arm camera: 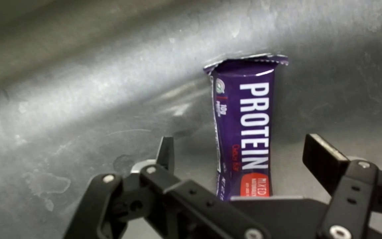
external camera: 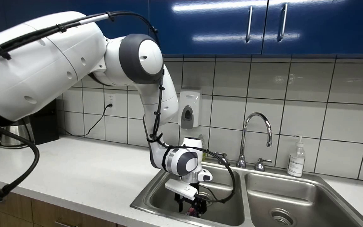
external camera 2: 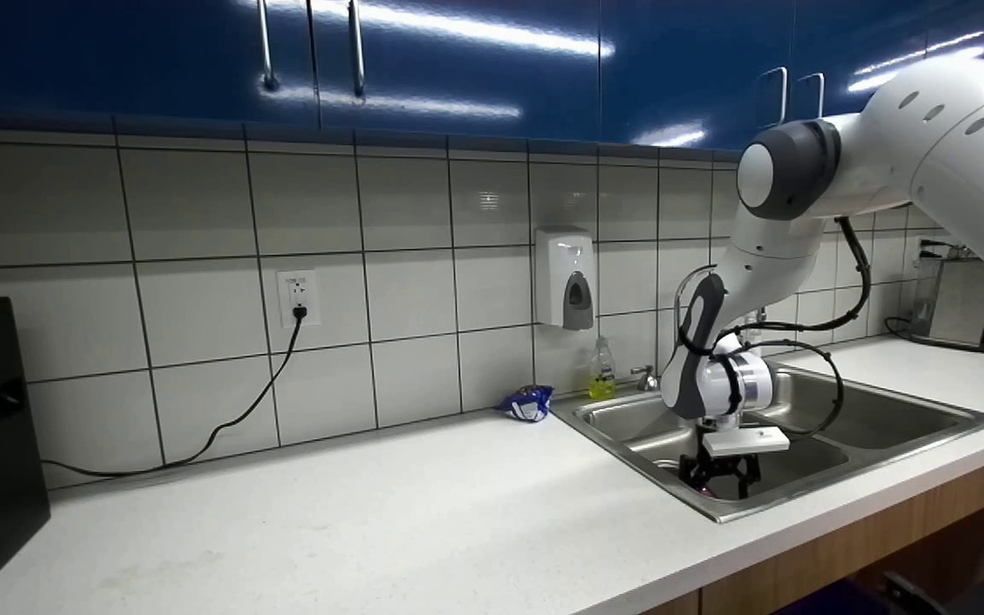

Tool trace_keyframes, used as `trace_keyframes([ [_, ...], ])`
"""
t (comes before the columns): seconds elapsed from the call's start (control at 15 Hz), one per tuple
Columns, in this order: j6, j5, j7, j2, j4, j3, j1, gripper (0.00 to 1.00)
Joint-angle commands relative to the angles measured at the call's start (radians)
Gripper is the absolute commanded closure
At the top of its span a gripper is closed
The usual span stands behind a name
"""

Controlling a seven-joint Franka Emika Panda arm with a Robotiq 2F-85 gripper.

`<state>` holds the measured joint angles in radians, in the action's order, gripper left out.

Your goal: Shift the chocolate bar from the sink to the counter

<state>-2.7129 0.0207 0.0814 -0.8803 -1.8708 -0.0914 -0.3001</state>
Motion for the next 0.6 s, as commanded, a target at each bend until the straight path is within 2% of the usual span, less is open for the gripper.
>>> trace_keyframes([
  [0.0,0.032,0.016,0.007,-0.003,0.022,0.003,-0.008,0.26],
  [0.47,0.046,0.016,0.006,-0.016,0.036,0.003,-0.007,0.82],
  [0.53,0.05,0.016,0.006,-0.018,0.041,0.003,-0.007,0.88],
])
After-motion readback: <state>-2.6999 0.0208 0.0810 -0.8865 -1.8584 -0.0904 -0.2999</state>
